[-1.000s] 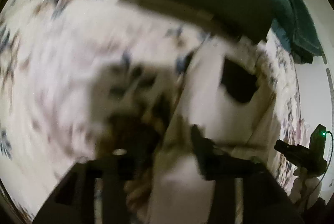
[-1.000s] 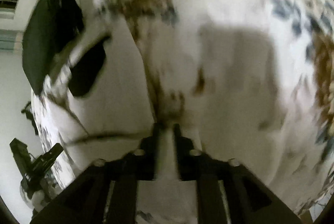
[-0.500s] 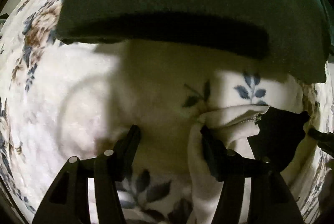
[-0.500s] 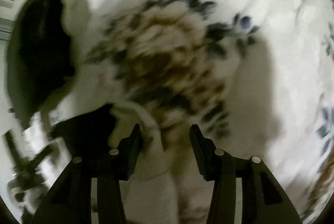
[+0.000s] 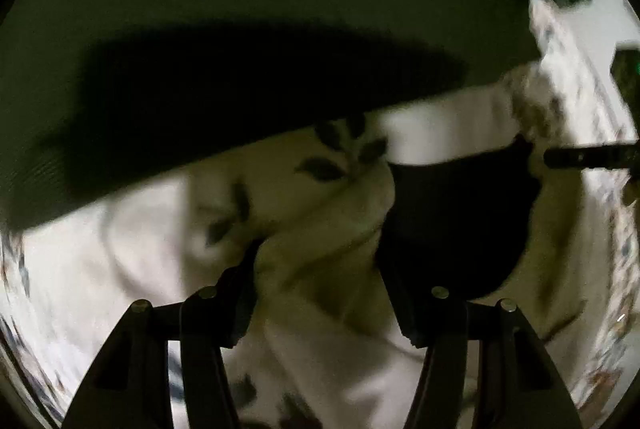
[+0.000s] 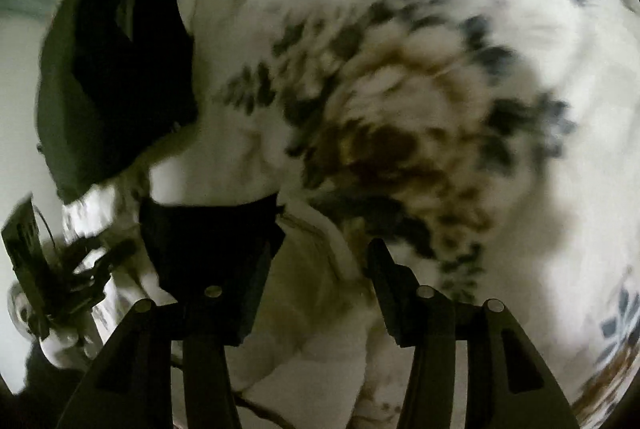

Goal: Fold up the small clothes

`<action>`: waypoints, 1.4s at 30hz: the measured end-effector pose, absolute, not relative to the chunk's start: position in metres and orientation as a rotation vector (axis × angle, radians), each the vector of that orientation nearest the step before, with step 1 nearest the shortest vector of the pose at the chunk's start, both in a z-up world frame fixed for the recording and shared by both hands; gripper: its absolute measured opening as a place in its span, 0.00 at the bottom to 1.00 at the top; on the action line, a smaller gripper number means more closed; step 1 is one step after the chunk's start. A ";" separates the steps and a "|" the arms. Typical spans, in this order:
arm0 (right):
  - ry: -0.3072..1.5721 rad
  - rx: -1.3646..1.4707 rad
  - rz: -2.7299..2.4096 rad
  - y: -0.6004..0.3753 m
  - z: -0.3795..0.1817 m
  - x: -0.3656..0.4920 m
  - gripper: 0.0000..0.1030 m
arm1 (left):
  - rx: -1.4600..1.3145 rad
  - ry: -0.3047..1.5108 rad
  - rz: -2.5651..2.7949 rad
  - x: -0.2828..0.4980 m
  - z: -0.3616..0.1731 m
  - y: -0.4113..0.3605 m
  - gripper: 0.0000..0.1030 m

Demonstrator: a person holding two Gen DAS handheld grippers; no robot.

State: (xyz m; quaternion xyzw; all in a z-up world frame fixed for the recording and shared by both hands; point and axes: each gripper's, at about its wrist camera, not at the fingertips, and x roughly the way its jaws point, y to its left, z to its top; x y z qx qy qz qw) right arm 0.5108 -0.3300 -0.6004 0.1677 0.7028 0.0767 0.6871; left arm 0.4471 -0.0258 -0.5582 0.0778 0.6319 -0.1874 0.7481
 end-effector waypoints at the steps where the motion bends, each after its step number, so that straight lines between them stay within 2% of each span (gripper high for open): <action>1: 1.585 0.345 0.173 -0.324 -0.603 0.513 0.48 | 0.198 1.363 -0.415 0.447 -0.560 -0.030 0.48; 2: 1.575 0.310 0.173 -0.320 -0.603 0.512 0.40 | 0.211 1.340 -0.418 0.445 -0.557 -0.032 0.23; 3: 1.552 0.275 0.169 -0.316 -0.599 0.511 0.10 | 0.215 1.315 -0.426 0.442 -0.552 -0.033 0.07; 4: 1.522 0.264 0.166 -0.314 -0.591 0.509 0.07 | 0.208 1.293 -0.431 0.438 -0.545 -0.032 0.06; 10: 1.352 0.322 0.159 -0.319 -0.535 0.471 0.06 | 0.102 1.185 -0.416 0.402 -0.489 -0.011 0.05; 14: 1.265 0.325 0.152 -0.325 -0.492 0.414 0.06 | 0.061 1.129 -0.406 0.357 -0.447 -0.018 0.06; 18: 1.240 0.299 0.161 -0.317 -0.470 0.349 0.06 | 0.037 1.119 -0.398 0.293 -0.429 -0.013 0.06; 23: 1.290 0.314 0.178 -0.311 -0.475 0.259 0.06 | 0.008 1.200 -0.382 0.228 -0.449 -0.012 0.06; 28: 1.403 0.315 0.186 -0.310 -0.510 0.189 0.06 | -0.050 1.329 -0.362 0.187 -0.482 0.005 0.12; 30: 1.479 0.329 0.206 -0.311 -0.526 0.169 0.09 | -0.121 1.399 -0.351 0.177 -0.492 0.017 0.26; 32: 1.572 0.312 0.220 -0.312 -0.542 0.155 0.17 | -0.213 1.446 -0.336 0.169 -0.497 0.035 0.34; 33: 1.620 0.296 0.228 -0.313 -0.547 0.147 0.25 | -0.243 1.458 -0.324 0.165 -0.497 0.043 0.43; 34: 1.656 0.290 0.240 -0.315 -0.550 0.140 0.35 | -0.279 1.473 -0.304 0.164 -0.497 0.052 0.47; 35: 1.676 0.293 0.253 -0.319 -0.551 0.135 0.40 | -0.327 1.482 -0.283 0.163 -0.497 0.063 0.52; 36: 1.683 0.301 0.258 -0.323 -0.551 0.131 0.43 | -0.371 1.484 -0.260 0.165 -0.496 0.073 0.53; 38: 1.668 0.352 0.264 -0.336 -0.544 0.130 0.43 | -0.422 1.481 -0.237 0.172 -0.496 0.083 0.54; 41: 1.562 0.525 0.224 -0.364 -0.529 0.146 0.43 | -0.456 1.431 -0.199 0.193 -0.492 0.088 0.55; 42: 1.512 0.612 0.213 -0.373 -0.526 0.155 0.47 | -0.470 1.415 -0.196 0.201 -0.492 0.088 0.55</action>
